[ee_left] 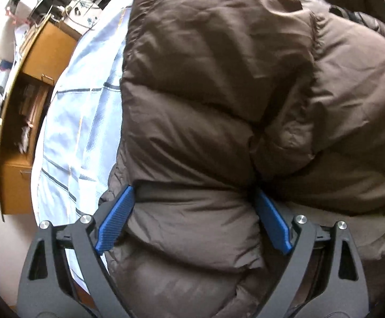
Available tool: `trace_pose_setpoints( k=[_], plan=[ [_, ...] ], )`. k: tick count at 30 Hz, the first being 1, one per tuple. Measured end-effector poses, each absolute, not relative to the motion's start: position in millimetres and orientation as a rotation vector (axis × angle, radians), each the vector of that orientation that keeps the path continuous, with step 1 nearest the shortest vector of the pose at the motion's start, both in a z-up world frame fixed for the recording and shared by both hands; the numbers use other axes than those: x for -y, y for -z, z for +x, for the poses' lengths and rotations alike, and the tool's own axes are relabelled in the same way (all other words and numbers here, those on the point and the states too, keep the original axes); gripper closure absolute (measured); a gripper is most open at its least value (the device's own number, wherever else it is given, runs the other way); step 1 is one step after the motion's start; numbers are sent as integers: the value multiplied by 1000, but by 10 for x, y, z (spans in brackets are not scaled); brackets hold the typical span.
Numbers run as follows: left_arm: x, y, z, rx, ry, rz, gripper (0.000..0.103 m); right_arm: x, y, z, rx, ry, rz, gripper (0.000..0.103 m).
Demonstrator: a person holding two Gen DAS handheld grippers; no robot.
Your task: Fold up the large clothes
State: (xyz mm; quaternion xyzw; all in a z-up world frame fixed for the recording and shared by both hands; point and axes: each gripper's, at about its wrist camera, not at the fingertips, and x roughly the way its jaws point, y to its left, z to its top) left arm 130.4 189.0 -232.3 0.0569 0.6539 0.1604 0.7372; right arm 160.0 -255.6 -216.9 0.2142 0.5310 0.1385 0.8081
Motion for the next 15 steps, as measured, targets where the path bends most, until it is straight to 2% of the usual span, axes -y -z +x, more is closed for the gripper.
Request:
trace_pose_setpoints(
  k=[2,3,4,8,10,12,15],
  plan=[
    [-1937,2282,1314,-1437,-357,85,11,2611,2127,1598,-1154,-295,498,78],
    [-1966,2213,1303,-1429,-359,44,12,2649,2031,1572,-1151,-269,508,70],
    [-2003,2132,1285,-1410,-356,0,12,2672,1932,1513,-1128,-248,509,68],
    [-1956,1613,1175,-1220,-276,-72,12,2579,1298,1099,-916,-292,357,67],
    [-1851,1546,1164,-1184,-257,-20,12,2338,1208,971,-910,-386,266,67],
    [-1734,1647,1188,-1221,-220,19,12,2054,1311,889,-961,-464,187,67],
    [-1671,2039,1232,-1396,-208,1,12,1662,1671,892,-1077,-457,-2,68]
  ],
)
